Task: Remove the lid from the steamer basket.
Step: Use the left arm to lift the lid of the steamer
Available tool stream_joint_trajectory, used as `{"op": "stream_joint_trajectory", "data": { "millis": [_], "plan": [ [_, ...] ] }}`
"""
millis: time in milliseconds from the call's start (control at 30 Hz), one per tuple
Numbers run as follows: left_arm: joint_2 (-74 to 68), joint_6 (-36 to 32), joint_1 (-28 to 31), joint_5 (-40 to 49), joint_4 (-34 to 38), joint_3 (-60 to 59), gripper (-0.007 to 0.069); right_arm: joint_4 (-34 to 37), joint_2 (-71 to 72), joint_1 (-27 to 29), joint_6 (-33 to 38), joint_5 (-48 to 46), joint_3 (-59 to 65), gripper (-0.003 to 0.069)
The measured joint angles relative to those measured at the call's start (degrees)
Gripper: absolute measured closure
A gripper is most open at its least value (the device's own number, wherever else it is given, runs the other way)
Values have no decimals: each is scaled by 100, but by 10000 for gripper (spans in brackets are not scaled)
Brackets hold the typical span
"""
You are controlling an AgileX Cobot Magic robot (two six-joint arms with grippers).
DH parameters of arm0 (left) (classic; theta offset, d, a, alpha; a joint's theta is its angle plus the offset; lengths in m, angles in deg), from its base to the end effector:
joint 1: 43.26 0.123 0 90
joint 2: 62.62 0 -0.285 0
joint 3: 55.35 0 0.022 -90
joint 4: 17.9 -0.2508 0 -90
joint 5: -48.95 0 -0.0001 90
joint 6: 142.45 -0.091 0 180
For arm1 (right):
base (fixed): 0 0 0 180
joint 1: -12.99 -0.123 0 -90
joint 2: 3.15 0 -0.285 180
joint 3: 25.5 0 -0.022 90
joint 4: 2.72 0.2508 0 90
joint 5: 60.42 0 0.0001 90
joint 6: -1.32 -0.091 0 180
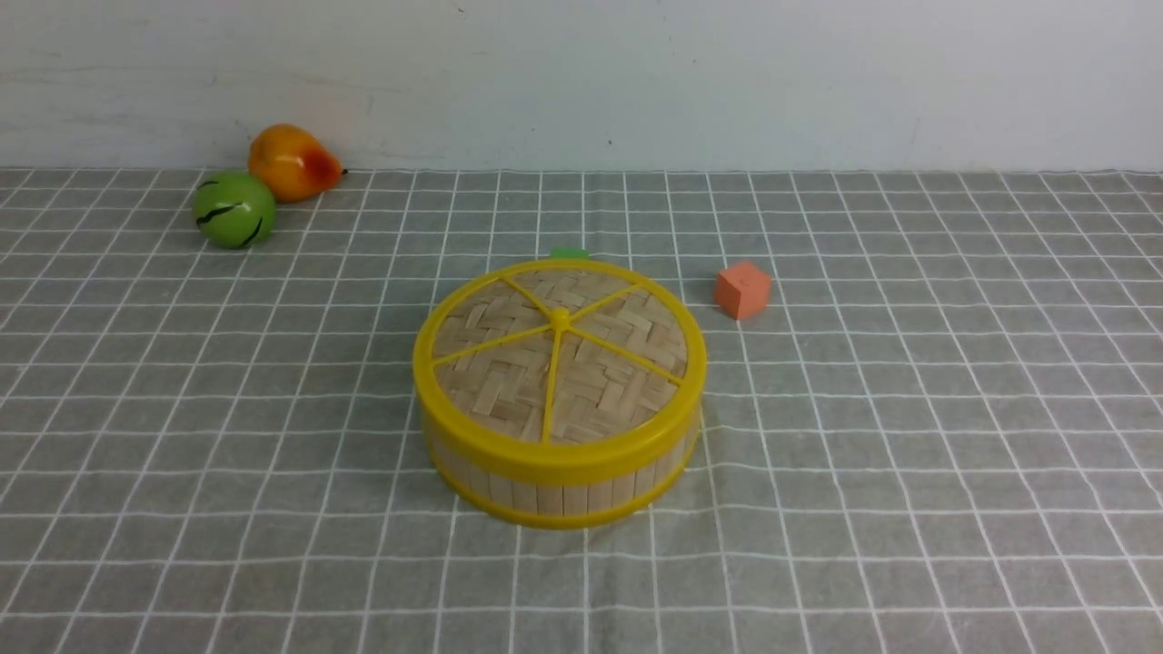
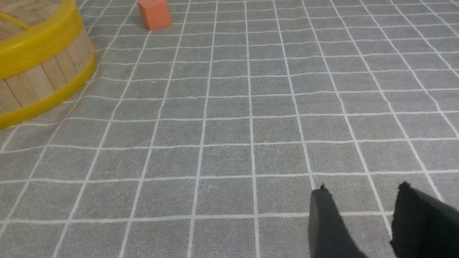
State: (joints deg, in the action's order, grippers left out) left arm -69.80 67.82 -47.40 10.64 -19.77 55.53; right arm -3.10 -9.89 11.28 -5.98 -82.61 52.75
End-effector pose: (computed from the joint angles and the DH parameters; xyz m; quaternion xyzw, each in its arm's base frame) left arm 0.0116 -0.0027 0.3110 -0.0602 0.3201 -0.2712 0.9057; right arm 0.0518 0.0013 0.1733 0.0375 0.8039 0.0438 0.5919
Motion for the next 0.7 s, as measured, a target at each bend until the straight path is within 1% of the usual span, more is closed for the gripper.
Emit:
{"op": "stream_joint_trajectory", "data": {
  "millis": [67, 133, 167, 200, 267, 300, 333, 367, 400, 433, 467, 533, 600, 700],
  "plan": [
    [-305, 119, 0, 1266, -325, 1047, 419, 0, 0, 0, 0, 0, 0, 417],
    [-728, 235, 0, 2238, -501, 1684, 417, 0, 0, 0, 0, 0, 0, 417],
    [-1104, 324, 0, 2996, -584, 2262, 415, 0, 0, 0, 0, 0, 0, 417],
    [-1232, 336, 0, 3095, -602, 2338, 415, 0, 0, 0, 0, 0, 0, 417],
    [-1988, 409, 0, 3963, -651, 3081, 412, 0, 0, 0, 0, 0, 0, 417],
    [-2048, 409, 0, 4054, -651, 3174, 412, 0, 0, 0, 0, 0, 0, 417],
    [-2442, 422, 0, 4247, -658, 3436, 410, 0, 0, 0, 0, 0, 0, 417],
    [-2811, 422, 0, 4286, -664, 3584, 408, 0, 0, 0, 0, 0, 0, 417],
    [-2811, 428, 0, 4286, -664, 3601, 407, 0, 0, 0, 0, 0, 0, 417],
    [-3260, 435, 0, 4097, -675, 3696, 407, 0, 0, 0, 0, 0, 0, 417],
    [-3310, 435, 0, 4097, -675, 3692, 407, 0, 0, 0, 0, 0, 0, 417],
    [-3937, 455, 0, 3262, -675, 3706, 407, 0, 0, 0, 0, 0, 0, 417],
    [-4376, 590, 0, 2702, -768, 3802, 410, 0, 0, 0, 0, 0, 0, 417],
    [-4796, 908, 0, 2605, -1047, 4068, 440, 0, 0, 0, 0, 0, 0, 417]
  ]
}}
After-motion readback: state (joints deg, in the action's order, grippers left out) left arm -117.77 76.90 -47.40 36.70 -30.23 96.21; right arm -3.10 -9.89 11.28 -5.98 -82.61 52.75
